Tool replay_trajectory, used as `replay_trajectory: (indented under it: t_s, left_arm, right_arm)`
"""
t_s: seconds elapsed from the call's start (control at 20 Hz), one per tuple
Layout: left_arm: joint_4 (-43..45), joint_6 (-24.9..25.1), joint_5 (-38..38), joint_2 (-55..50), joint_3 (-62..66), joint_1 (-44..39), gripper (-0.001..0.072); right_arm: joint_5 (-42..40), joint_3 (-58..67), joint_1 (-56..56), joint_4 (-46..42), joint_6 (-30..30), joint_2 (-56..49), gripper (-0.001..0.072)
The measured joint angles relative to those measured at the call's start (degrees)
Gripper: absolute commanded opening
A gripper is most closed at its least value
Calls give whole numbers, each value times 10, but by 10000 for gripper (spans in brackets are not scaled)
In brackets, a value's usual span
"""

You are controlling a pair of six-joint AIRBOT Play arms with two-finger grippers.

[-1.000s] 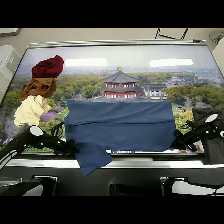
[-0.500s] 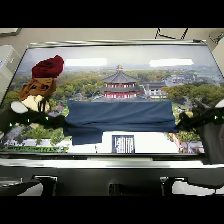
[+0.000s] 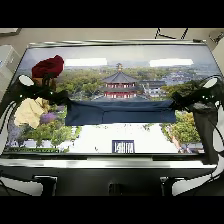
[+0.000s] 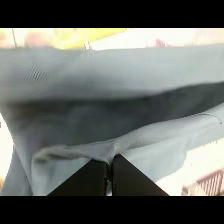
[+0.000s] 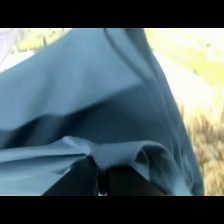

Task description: Fold the clothes and pants, and hang the long-sleeved shirts on hangers.

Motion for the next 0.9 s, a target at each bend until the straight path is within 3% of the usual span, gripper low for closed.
replay_trajectory:
  t_s: [0.15, 0.2, 0.25, 0.3, 0.35, 0.45, 0.55, 0.9]
  left_arm:
    - [0, -4, 2, -41, 33, -3, 40]
    - [0, -4, 2, -51, 38, -3, 135]
    - [1, -5, -1, -59, 42, -4, 275]
    - [0, -6, -8, -64, 45, -4, 353]
    - [-1, -6, -19, -67, 49, -3, 383]
    - [-3, -7, -47, -70, 58, 3, 383]
    - [-3, -9, -74, -65, 65, 8, 383]
    - [-21, -9, -111, -8, 72, -1, 383]
  right_arm:
    - [-8, 10, 3, 1, 6, -24, 110]
    - [-8, 13, 3, 1, 8, -28, 195]
    - [-7, 18, 3, 1, 8, -30, 287]
    - [-2, 25, 0, 1, 5, -33, 393]
    - [12, 33, -5, 1, -1, -34, 529]
    - [32, 46, -27, 3, -10, -36, 661]
    - [49, 52, -51, 10, -16, -41, 709]
    - [83, 57, -78, 101, -72, -95, 710]
